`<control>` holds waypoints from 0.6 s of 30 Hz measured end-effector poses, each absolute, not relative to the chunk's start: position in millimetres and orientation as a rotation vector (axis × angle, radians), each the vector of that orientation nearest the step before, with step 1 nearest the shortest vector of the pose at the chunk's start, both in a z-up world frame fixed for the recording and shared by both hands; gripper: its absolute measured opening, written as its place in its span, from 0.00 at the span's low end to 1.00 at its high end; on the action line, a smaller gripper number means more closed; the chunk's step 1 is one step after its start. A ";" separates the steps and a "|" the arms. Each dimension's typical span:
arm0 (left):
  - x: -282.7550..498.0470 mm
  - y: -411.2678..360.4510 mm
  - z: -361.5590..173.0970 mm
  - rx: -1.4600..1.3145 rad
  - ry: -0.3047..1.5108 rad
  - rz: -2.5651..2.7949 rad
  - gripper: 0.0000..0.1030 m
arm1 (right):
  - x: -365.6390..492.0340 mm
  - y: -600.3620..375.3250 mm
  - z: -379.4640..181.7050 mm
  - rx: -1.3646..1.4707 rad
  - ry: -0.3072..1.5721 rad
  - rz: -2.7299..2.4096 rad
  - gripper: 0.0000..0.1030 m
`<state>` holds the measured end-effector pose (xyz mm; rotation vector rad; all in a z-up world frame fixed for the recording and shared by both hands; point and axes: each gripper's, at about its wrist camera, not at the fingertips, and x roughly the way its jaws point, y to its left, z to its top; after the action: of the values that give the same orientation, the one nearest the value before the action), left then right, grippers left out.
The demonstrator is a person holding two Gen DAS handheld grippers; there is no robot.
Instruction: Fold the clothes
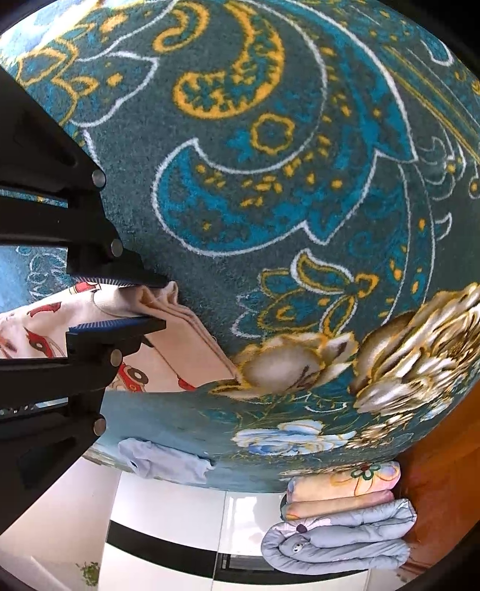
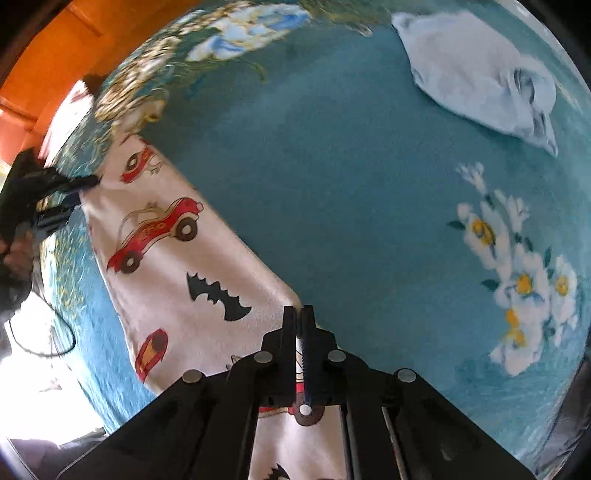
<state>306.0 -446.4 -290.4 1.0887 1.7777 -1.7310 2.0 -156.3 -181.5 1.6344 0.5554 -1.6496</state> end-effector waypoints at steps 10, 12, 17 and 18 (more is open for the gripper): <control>295.7 -444.9 -279.1 1.117 1.668 -1.766 0.12 | 0.0 -158.7 -173.7 1.666 0.423 -1.730 0.05; 292.9 -447.8 -274.1 1.107 1.644 -1.774 0.11 | -4.9 -147.6 -161.6 1.675 0.347 -1.779 0.05; 281.0 -452.7 -272.0 1.164 1.602 -1.777 0.11 | -1.9 -98.0 -129.5 1.709 0.203 -1.893 0.05; 279.0 -451.5 -267.7 1.165 1.588 -1.796 0.11 | 1.0 -86.6 -124.6 1.721 0.182 -1.917 0.05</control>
<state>279.0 -451.5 -267.7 1.1654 1.5879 -1.7955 1.0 -86.6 -124.6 1.7210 0.1818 -1.9174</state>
